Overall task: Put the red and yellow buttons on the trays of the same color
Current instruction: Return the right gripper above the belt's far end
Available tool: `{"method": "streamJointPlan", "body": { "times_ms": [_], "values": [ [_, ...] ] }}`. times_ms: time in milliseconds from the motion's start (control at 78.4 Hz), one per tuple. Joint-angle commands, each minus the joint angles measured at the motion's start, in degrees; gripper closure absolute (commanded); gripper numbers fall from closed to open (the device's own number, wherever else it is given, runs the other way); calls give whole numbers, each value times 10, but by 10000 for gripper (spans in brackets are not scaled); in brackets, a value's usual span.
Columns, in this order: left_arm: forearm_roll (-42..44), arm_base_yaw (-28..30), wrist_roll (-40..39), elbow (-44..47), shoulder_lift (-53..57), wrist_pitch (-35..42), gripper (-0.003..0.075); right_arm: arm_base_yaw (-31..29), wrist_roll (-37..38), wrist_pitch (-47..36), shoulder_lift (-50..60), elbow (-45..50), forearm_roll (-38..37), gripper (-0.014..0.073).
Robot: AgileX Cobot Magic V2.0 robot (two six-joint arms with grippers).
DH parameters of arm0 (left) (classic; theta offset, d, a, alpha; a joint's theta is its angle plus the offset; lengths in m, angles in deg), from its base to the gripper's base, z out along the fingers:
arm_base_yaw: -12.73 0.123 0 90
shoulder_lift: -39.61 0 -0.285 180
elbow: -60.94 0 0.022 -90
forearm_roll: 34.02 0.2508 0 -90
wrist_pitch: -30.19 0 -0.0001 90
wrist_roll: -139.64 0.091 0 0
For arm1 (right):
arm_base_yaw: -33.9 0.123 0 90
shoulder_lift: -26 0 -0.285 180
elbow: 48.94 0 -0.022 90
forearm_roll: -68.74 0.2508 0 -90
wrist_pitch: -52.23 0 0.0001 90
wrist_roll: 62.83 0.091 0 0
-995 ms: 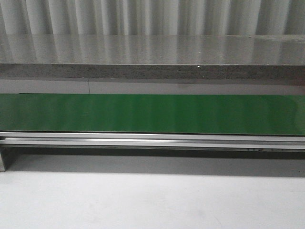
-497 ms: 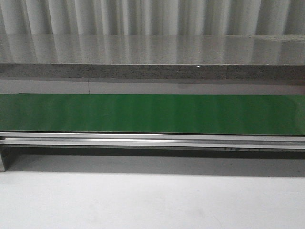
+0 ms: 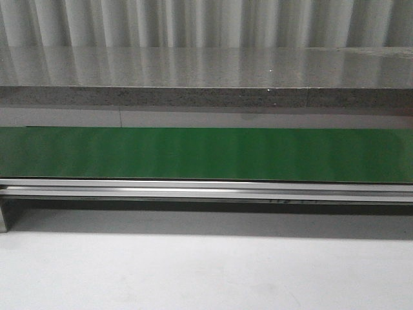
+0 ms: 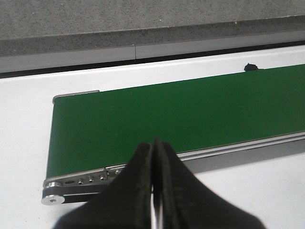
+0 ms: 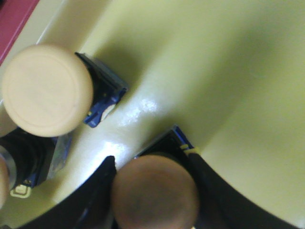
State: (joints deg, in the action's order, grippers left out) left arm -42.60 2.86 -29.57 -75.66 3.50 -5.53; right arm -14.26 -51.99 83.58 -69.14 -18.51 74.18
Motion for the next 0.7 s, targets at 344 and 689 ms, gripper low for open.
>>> {"method": "streamJointPlan", "body": {
  "times_ms": [344, 689],
  "values": [
    [-7, -3, 0, -15, -1, 43, 741, -4, 3, -31, 19, -12, 5, 137],
    [-7, -3, 0, -15, -1, 43, 741, -4, 3, -4, 70, -12, 9, 137]
  ]
}}
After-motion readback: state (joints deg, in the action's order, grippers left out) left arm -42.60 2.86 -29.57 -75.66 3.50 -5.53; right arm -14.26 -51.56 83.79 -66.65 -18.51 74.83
